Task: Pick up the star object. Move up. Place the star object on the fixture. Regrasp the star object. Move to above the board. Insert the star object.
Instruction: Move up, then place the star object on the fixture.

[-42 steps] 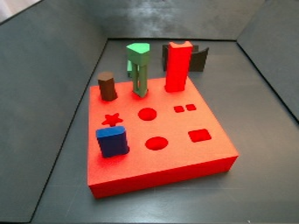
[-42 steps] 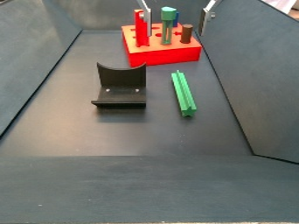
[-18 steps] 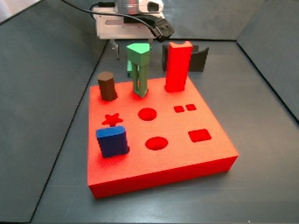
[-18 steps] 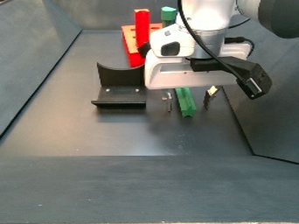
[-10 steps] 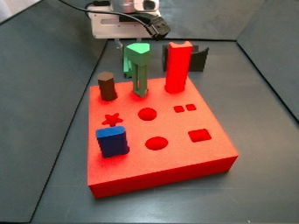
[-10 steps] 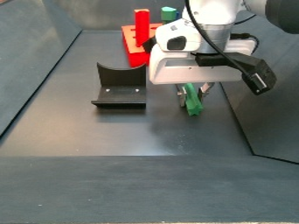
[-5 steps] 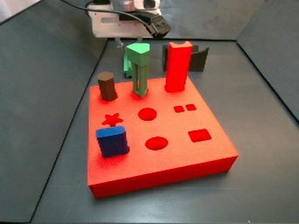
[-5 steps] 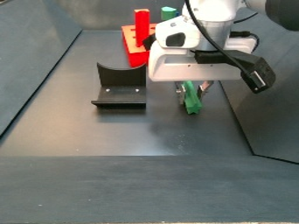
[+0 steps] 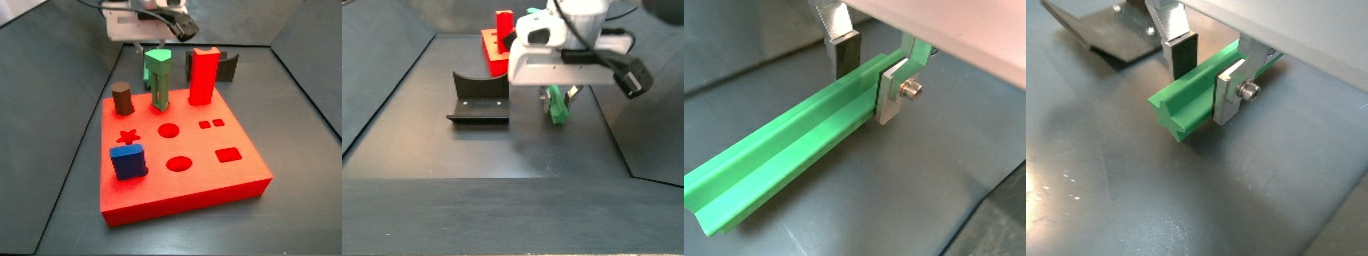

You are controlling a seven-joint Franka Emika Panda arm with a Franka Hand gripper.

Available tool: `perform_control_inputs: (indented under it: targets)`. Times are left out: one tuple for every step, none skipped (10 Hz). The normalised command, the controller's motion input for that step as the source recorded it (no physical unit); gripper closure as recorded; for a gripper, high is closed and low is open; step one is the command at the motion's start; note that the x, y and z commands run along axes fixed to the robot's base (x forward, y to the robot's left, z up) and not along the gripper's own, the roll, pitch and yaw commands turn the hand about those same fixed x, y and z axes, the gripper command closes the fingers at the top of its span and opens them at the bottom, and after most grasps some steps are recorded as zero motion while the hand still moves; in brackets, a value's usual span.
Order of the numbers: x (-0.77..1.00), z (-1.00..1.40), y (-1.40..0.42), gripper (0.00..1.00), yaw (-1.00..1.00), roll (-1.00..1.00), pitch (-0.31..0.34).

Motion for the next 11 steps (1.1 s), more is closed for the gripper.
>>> perform_control_inputs:
  targets:
    - [-0.05, 0.62, 0.03, 1.00, 0.01, 0.01, 0.040]
    - [-0.03, 0.44, 0.02, 1.00, 0.00, 0.01, 0.045]
    - [-0.02, 0.28, 0.01, 1.00, 0.00, 0.02, 0.046]
    - [-0.02, 0.17, 0.01, 1.00, -0.01, 0.02, 0.046]
    - [0.00, 1.00, 0.00, 1.00, 0.00, 0.00, 0.000]
    - [0.00, 1.00, 0.00, 1.00, 0.00, 0.00, 0.016]
    - [-0.02, 1.00, 0.00, 1.00, 0.00, 0.00, 0.036]
    - [-0.02, 1.00, 0.00, 1.00, 0.00, 0.00, 0.039]
    - [-0.03, 1.00, 0.00, 1.00, -0.01, 0.01, 0.035]
    - [-0.03, 1.00, 0.01, 1.00, -0.01, 0.02, 0.034]
    - [-0.03, 1.00, 0.01, 1.00, -0.01, 0.02, 0.037]
